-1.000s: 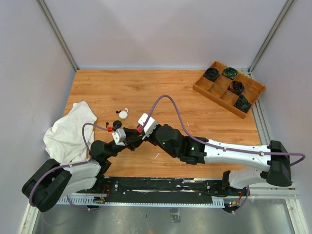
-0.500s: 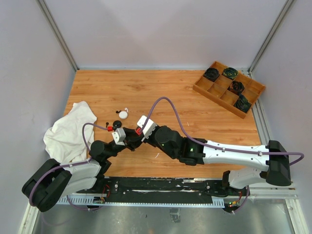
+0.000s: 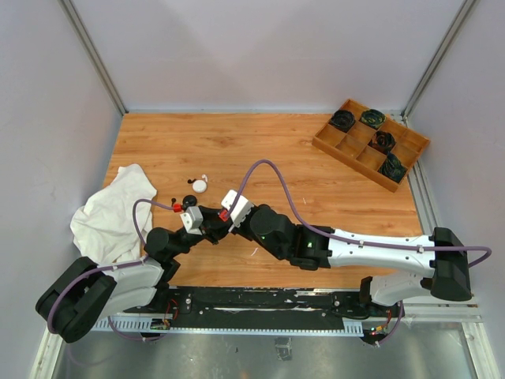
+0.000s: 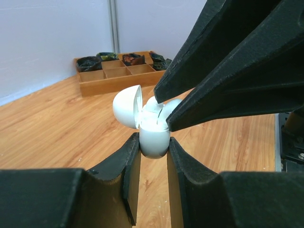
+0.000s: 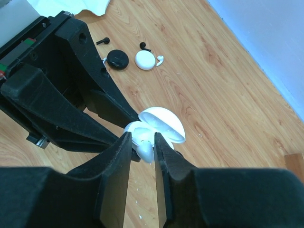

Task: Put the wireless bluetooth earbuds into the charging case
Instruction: Place the earbud in the charging case.

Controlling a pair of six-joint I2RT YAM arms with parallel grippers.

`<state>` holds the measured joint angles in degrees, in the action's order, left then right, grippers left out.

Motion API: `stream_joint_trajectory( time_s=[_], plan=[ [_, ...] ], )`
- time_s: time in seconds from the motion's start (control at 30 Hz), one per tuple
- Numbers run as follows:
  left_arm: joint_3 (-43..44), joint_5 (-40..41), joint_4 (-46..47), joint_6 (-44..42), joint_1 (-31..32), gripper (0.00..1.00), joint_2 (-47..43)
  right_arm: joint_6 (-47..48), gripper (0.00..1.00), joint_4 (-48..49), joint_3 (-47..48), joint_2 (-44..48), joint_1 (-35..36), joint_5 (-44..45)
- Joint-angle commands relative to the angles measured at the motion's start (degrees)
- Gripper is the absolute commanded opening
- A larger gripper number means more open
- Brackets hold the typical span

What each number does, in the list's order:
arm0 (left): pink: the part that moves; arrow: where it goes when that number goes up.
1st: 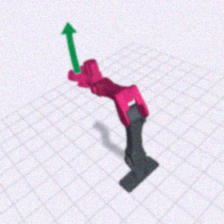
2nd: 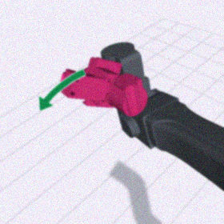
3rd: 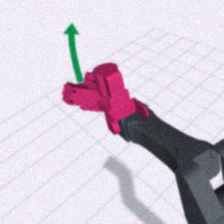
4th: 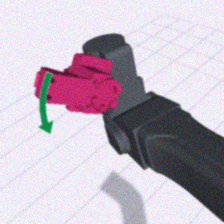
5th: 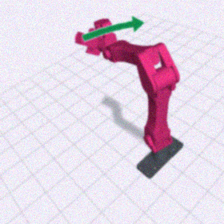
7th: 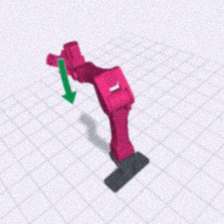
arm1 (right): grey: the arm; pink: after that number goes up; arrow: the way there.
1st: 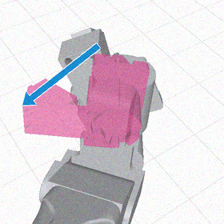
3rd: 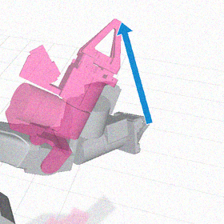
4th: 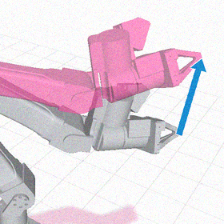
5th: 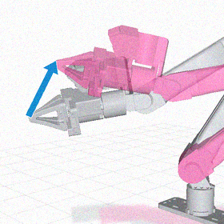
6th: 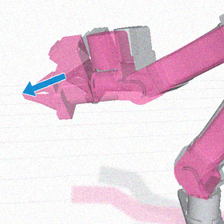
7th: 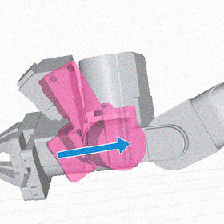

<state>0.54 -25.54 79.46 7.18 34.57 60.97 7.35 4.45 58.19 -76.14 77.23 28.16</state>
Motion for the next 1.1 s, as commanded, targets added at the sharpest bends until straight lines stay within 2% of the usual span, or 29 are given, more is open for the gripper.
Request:
stream_joint_trajectory(
  time_s=[0.0, 0.2, 0.43, 0.6, 0.87, 1.07],
  plan=[
    [0.0, 0.7, 3.0, 0.0, -0.1, 0.0, 0.0, -2.7, 0.27, 0.2, -1.2, -0.3, 0.9, 1.4],
    [0.1, 0.6, 2.8, -0.1, -0.1, 0.0, 0.1, -3.5, 0.34, -0.8, -0.1, 1.0, 1.0, 1.1],
    [0.2, 0.4, 2.7, -0.1, -0.1, 0.0, 0.1, -3.4, 0.49, -4.0, 1.8, 5.0, 0.9, -0.1],
    [0.2, 0.1, 2.7, -0.1, -0.1, 0.0, 0.3, -2.9, 0.57, -5.8, 1.6, 7.5, 0.9, 2.1],
    [0.3, -0.2, 2.8, -0.2, -0.1, 0.0, 0.4, -2.2, 0.6, -7.4, 0.8, 7.4, -0.7, 7.3],
    [0.3, -0.4, 2.7, -0.2, -0.1, 0.0, 0.3, -3.0, 0.6, -8.2, 0.6, 5.8, -2.3, 6.9]
  ],
)
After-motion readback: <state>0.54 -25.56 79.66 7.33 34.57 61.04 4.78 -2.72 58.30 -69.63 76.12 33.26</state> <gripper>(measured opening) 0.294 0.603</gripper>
